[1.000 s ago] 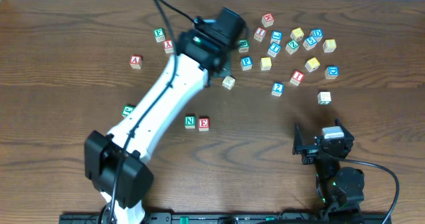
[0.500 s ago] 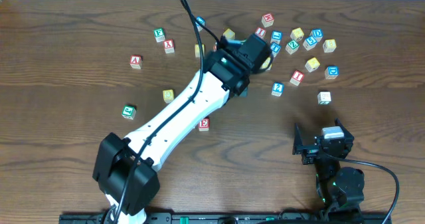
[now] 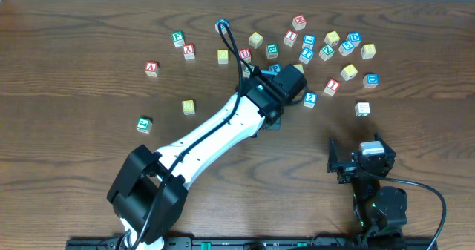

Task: Spell out NEURIPS
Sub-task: 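Lift the red U block and carry it toward the N and E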

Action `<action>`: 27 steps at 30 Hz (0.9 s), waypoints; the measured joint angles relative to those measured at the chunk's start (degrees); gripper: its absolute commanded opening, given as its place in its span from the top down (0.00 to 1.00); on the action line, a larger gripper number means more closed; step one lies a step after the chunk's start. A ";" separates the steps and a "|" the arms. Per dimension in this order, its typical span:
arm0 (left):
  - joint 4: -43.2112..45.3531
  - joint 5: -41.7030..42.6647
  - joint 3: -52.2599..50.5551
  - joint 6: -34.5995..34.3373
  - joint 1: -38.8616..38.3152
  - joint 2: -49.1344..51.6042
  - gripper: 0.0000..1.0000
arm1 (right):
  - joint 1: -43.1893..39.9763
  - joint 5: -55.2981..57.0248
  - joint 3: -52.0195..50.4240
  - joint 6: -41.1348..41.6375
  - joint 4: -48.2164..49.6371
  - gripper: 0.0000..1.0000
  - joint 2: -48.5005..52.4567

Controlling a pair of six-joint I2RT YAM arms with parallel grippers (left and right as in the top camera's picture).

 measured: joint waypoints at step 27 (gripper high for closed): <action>8.07 2.29 -10.14 -2.60 -1.92 0.00 0.92 | 0.00 0.00 0.00 0.00 0.00 0.01 0.00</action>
